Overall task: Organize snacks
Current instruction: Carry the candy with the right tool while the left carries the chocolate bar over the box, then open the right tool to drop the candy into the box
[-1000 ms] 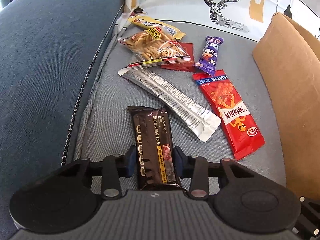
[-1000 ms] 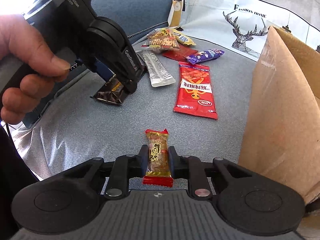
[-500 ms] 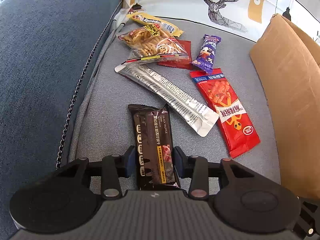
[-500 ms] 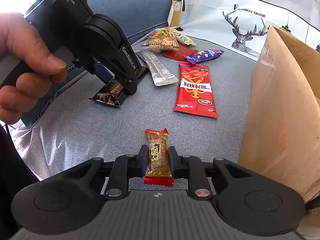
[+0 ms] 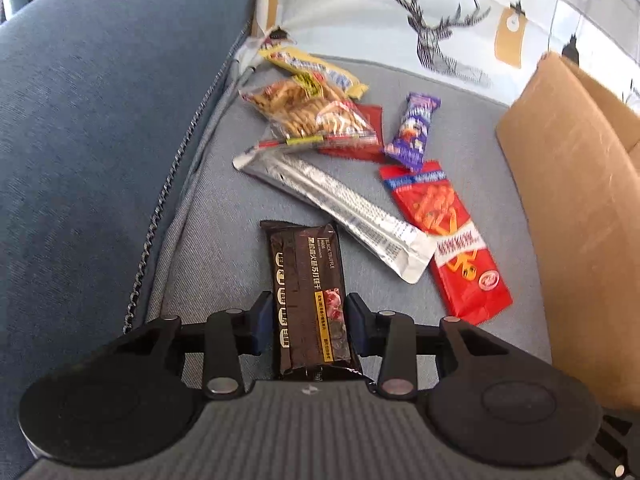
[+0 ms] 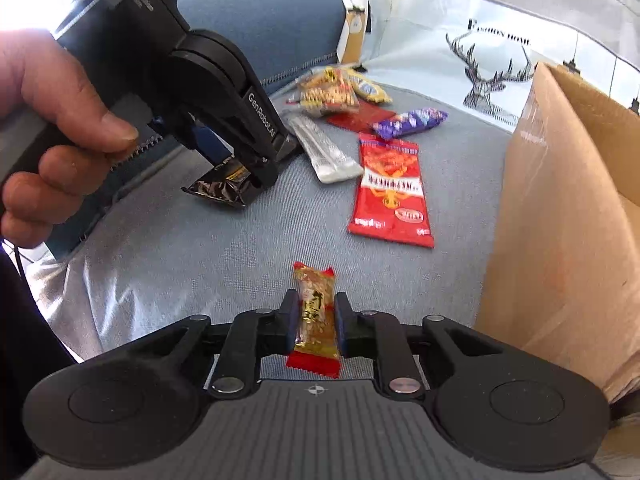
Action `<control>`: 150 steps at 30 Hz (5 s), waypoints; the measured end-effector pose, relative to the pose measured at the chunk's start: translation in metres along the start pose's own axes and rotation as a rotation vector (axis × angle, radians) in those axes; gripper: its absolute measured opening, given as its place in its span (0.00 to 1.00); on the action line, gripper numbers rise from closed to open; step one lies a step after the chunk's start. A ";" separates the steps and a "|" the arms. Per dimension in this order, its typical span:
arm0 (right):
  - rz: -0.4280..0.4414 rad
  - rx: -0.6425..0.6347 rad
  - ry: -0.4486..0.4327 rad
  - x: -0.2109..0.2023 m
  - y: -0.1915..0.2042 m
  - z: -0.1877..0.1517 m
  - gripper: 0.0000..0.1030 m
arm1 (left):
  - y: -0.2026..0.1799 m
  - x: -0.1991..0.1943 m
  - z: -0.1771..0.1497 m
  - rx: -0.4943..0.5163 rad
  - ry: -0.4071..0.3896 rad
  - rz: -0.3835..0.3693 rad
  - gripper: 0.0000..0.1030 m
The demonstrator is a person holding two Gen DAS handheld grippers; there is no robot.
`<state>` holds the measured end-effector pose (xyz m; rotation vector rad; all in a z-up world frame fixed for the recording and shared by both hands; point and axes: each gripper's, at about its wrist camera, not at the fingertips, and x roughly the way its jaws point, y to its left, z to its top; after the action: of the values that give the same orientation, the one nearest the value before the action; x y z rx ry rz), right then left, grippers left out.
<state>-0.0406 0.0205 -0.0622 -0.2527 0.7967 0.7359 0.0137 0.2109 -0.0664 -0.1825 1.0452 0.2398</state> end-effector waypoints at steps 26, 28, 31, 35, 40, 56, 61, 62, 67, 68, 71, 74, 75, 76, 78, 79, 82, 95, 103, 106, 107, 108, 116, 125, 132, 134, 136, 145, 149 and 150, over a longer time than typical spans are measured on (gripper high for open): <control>0.027 -0.009 0.009 0.009 0.005 -0.003 0.18 | 0.005 -0.005 -0.006 -0.030 0.040 -0.073 0.41; 0.019 -0.008 -0.014 0.004 0.004 -0.002 0.18 | 0.005 -0.007 -0.004 -0.044 0.024 -0.074 0.41; 0.018 0.002 -0.077 -0.009 0.000 0.002 0.17 | 0.006 -0.013 -0.001 -0.058 -0.009 -0.084 0.41; 0.028 0.000 -0.194 -0.038 -0.005 0.011 0.17 | 0.009 -0.025 0.002 -0.091 -0.067 -0.099 0.41; 0.016 0.048 -0.320 -0.077 -0.024 0.028 0.17 | 0.012 -0.042 0.008 -0.148 -0.146 -0.121 0.41; -0.243 0.242 -0.453 -0.137 -0.182 0.041 0.18 | -0.067 -0.099 0.003 -0.019 -0.410 -0.212 0.41; -0.276 0.312 -0.445 -0.148 -0.202 0.022 0.18 | -0.113 -0.110 -0.002 0.027 -0.477 -0.293 0.41; -0.284 0.309 -0.449 -0.151 -0.205 0.020 0.18 | -0.123 -0.111 -0.003 0.043 -0.486 -0.308 0.41; -0.315 0.322 -0.438 -0.164 -0.216 0.004 0.17 | -0.168 -0.109 -0.008 0.124 -0.504 -0.366 0.41; -0.320 0.326 -0.438 -0.167 -0.219 0.002 0.17 | -0.175 -0.107 -0.009 0.135 -0.502 -0.374 0.41; -0.334 0.341 -0.438 -0.171 -0.228 -0.004 0.18 | -0.192 -0.104 -0.012 0.170 -0.499 -0.392 0.41; -0.354 0.362 -0.412 -0.168 -0.236 -0.008 0.18 | -0.201 -0.103 -0.015 0.192 -0.499 -0.407 0.41; -0.357 0.370 -0.405 -0.167 -0.238 -0.008 0.18 | -0.203 -0.103 -0.016 0.199 -0.502 -0.409 0.41; -0.357 0.376 -0.403 -0.166 -0.239 -0.008 0.18 | -0.203 -0.102 -0.016 0.205 -0.504 -0.409 0.41; -0.358 0.379 -0.402 -0.165 -0.239 -0.008 0.18 | -0.202 -0.102 -0.017 0.209 -0.508 -0.406 0.41; -0.356 0.378 -0.402 -0.164 -0.238 -0.007 0.18 | -0.200 -0.102 -0.017 0.206 -0.507 -0.406 0.41; -0.352 0.360 -0.405 -0.162 -0.232 -0.003 0.18 | -0.195 -0.102 -0.016 0.191 -0.506 -0.408 0.41; -0.358 0.337 -0.392 -0.157 -0.226 0.000 0.18 | -0.188 -0.105 -0.016 0.186 -0.510 -0.417 0.41; -0.361 0.329 -0.392 -0.154 -0.224 0.000 0.18 | -0.189 -0.106 -0.016 0.194 -0.514 -0.430 0.41; -0.361 0.321 -0.392 -0.154 -0.223 0.000 0.18 | -0.189 -0.106 -0.016 0.200 -0.516 -0.436 0.41; -0.362 0.320 -0.392 -0.153 -0.223 0.000 0.18 | -0.189 -0.106 -0.017 0.203 -0.517 -0.436 0.41; -0.361 0.321 -0.391 -0.153 -0.223 0.000 0.18 | -0.190 -0.106 -0.017 0.205 -0.518 -0.437 0.41; -0.362 0.319 -0.390 -0.153 -0.223 0.000 0.18 | -0.191 -0.107 -0.017 0.213 -0.524 -0.444 0.41; -0.362 0.311 -0.390 -0.153 -0.224 0.000 0.18 | -0.192 -0.108 -0.018 0.218 -0.529 -0.446 0.41; -0.362 0.311 -0.389 -0.153 -0.223 0.000 0.18 | -0.192 -0.109 -0.018 0.221 -0.532 -0.449 0.41; -0.362 0.311 -0.389 -0.153 -0.223 0.000 0.18 | -0.193 -0.109 -0.018 0.222 -0.532 -0.450 0.41; -0.363 0.310 -0.390 -0.153 -0.223 0.000 0.18 | -0.193 -0.109 -0.018 0.224 -0.533 -0.450 0.41; -0.361 0.303 -0.389 -0.154 -0.223 0.000 0.19 | -0.194 -0.111 -0.019 0.231 -0.536 -0.456 0.41; -0.360 0.300 -0.388 -0.154 -0.223 0.000 0.19 | -0.194 -0.111 -0.019 0.232 -0.537 -0.458 0.41; -0.360 0.299 -0.389 -0.154 -0.224 0.000 0.19 | -0.194 -0.111 -0.019 0.233 -0.537 -0.459 0.41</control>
<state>0.0400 -0.2194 0.0365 0.0207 0.4622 0.3038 -0.0006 0.0075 0.0275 -0.1316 0.4705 -0.2416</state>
